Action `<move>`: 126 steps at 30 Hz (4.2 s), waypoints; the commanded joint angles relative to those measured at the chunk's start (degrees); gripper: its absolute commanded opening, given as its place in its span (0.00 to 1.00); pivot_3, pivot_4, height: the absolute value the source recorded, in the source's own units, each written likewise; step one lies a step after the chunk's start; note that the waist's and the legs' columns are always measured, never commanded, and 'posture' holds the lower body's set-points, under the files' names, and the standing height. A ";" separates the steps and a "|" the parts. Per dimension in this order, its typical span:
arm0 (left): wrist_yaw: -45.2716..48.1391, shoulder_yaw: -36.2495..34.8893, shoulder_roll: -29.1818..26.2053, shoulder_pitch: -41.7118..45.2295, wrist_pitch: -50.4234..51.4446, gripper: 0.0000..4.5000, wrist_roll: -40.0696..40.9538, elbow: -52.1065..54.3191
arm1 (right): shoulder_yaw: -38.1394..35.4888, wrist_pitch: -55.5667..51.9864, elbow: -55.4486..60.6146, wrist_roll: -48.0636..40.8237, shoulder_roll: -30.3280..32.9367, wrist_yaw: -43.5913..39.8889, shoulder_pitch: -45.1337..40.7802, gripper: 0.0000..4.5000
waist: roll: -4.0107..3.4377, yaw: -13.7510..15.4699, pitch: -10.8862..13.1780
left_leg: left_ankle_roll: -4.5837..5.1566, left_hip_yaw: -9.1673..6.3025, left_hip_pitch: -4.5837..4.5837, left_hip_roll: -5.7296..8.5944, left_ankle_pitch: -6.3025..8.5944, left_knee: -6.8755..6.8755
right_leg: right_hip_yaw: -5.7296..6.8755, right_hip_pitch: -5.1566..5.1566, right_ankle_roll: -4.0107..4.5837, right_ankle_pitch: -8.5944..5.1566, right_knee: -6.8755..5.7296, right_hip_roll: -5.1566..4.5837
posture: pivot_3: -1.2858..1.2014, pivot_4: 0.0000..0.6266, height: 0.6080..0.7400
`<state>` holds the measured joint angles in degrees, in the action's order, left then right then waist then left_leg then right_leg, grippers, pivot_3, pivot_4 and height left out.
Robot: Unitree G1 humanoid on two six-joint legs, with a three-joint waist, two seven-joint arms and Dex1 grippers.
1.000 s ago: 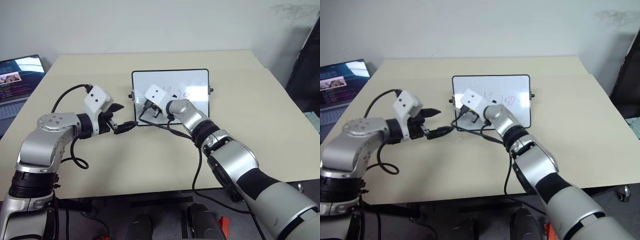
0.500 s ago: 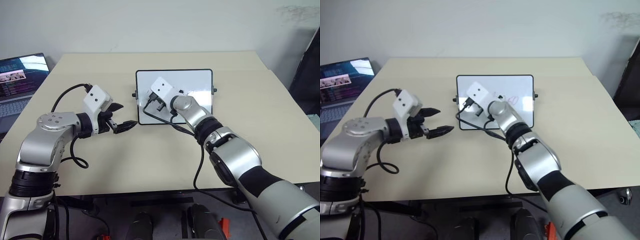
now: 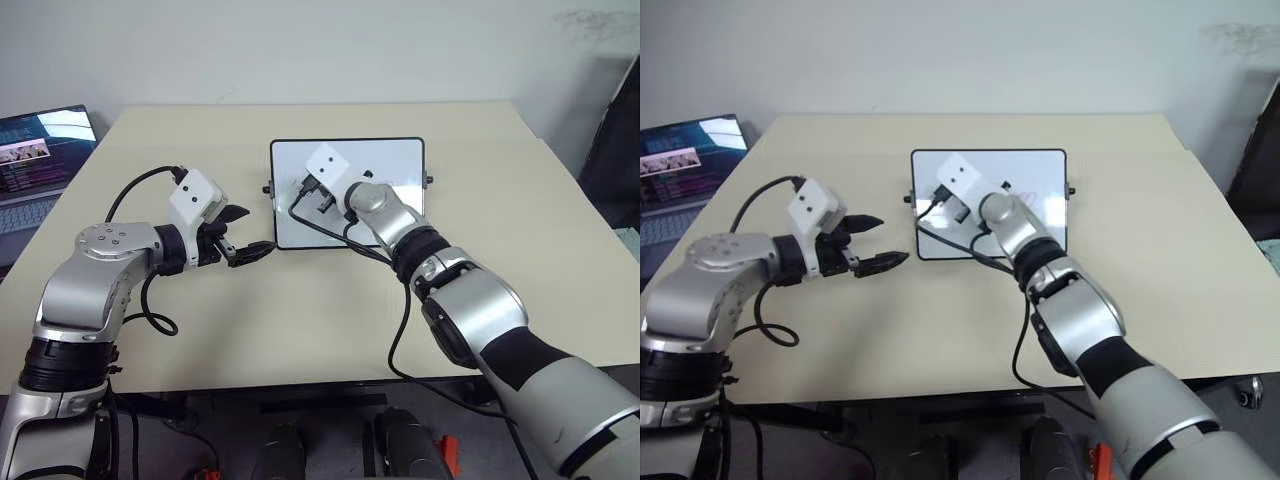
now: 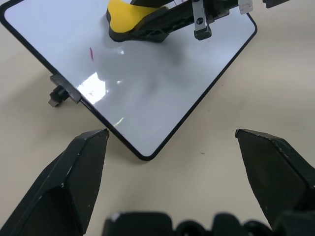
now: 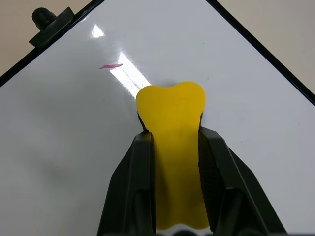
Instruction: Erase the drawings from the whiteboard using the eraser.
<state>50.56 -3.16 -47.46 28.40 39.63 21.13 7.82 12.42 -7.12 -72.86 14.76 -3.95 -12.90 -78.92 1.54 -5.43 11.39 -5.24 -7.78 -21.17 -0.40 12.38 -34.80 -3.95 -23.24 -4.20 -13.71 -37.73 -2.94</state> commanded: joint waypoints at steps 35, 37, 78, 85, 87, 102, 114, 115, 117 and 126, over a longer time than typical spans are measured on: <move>-2.85 -4.37 -2.41 -4.03 2.52 1.00 1.47 6.01 | 1.02 3.40 -1.51 2.27 -9.97 -0.69 -6.71 0.19 | -0.01 -2.36 0.06 | -0.06 0.00 -0.78 -0.21 0.05 0.80 | 0.09 -1.03 -0.03 0.05 0.08 0.16 | 0.52 0.24 1.00; -3.00 -4.55 -2.49 -4.29 2.66 1.00 1.64 6.29 | 1.03 3.60 -1.50 2.32 -10.13 -0.30 -6.70 0.19 | -0.01 -2.37 0.06 | -0.07 0.00 -0.78 -0.21 0.06 0.80 | 0.08 -1.03 -0.03 0.05 0.08 0.17 | 0.52 0.24 1.00; -2.72 -3.70 -2.17 -3.53 2.30 1.00 1.58 5.83 | -1.66 2.59 -0.72 -1.15 -7.87 -2.42 -8.31 0.19 | 0.01 -2.27 0.05 | -0.08 -0.03 -0.75 -0.21 0.06 0.76 | 0.12 -1.00 0.17 0.16 -0.01 0.16 | 0.52 0.24 1.00; -1.69 -3.08 -1.74 -2.56 1.62 1.00 2.02 4.72 | -5.52 -0.58 7.02 -8.56 -3.97 -21.66 -6.91 0.19 | 0.00 -2.40 0.05 | -0.08 -0.04 -0.76 -0.21 0.07 0.77 | 0.15 -1.00 0.17 0.16 0.00 0.16 | 0.52 0.24 1.00; -1.33 -2.29 -1.45 -1.65 1.16 1.00 1.80 3.80 | -4.36 -0.85 7.34 -7.39 -3.06 -21.23 -6.01 0.19 | 0.00 -2.37 0.05 | -0.09 -0.05 -0.77 -0.21 0.07 0.77 | 0.17 -0.99 0.17 0.16 -0.01 0.16 | 0.52 0.24 1.00; 1.15 -3.22 -4.40 0.08 1.01 1.00 2.75 5.39 | 2.10 -6.61 31.22 -1.75 18.45 -32.62 5.69 0.19 | 0.03 -1.06 0.04 | -0.14 -0.04 -0.85 -0.21 0.09 0.74 | 0.20 -0.99 0.15 0.15 0.07 0.14 | 0.52 0.24 1.00; 3.70 -0.35 -6.12 4.90 -3.22 1.00 -0.79 -2.59 | -3.46 -10.14 58.23 -5.43 40.65 -40.73 24.30 0.19 | 0.03 -0.59 0.05 | -0.14 0.07 -0.83 -0.20 0.10 0.63 | 0.15 -0.98 0.10 0.12 0.03 0.11 | 0.52 0.24 1.00; 3.97 -0.13 -6.06 5.32 -3.56 1.00 -0.92 -3.07 | -3.65 -9.65 59.35 -5.82 42.17 -41.52 25.10 0.19 | 0.03 -0.54 0.05 | -0.14 0.05 -0.83 -0.20 0.10 0.60 | 0.16 -0.93 0.04 0.08 0.05 0.11 | 0.52 0.24 1.00; 4.63 0.05 -6.09 5.85 -4.20 1.00 -1.05 -3.83 | -4.21 -8.56 61.27 -6.59 44.69 -42.83 26.09 0.19 | 0.04 -0.45 0.06 | -0.15 0.08 -0.85 -0.19 0.10 0.56 | 0.14 -0.92 -0.01 0.06 0.07 0.11 | 0.52 0.24 1.00; 9.00 -1.66 -8.96 6.73 -5.13 1.00 -0.31 -4.44 | -5.99 -4.31 63.33 -10.41 50.18 -46.51 28.32 0.19 | 0.04 -0.21 0.09 | -0.15 0.10 -0.85 -0.20 0.10 0.48 | 0.13 -0.91 -0.07 0.02 0.07 0.11 | 0.52 0.24 1.00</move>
<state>58.96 -2.61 -54.98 33.56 35.40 20.27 2.56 7.96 -13.05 -10.81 5.38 45.10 -58.83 -50.39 1.58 -5.64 11.48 -5.39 -7.69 -22.02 -0.60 12.49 -34.33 -3.82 -24.15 -4.27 -13.69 -37.67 -2.83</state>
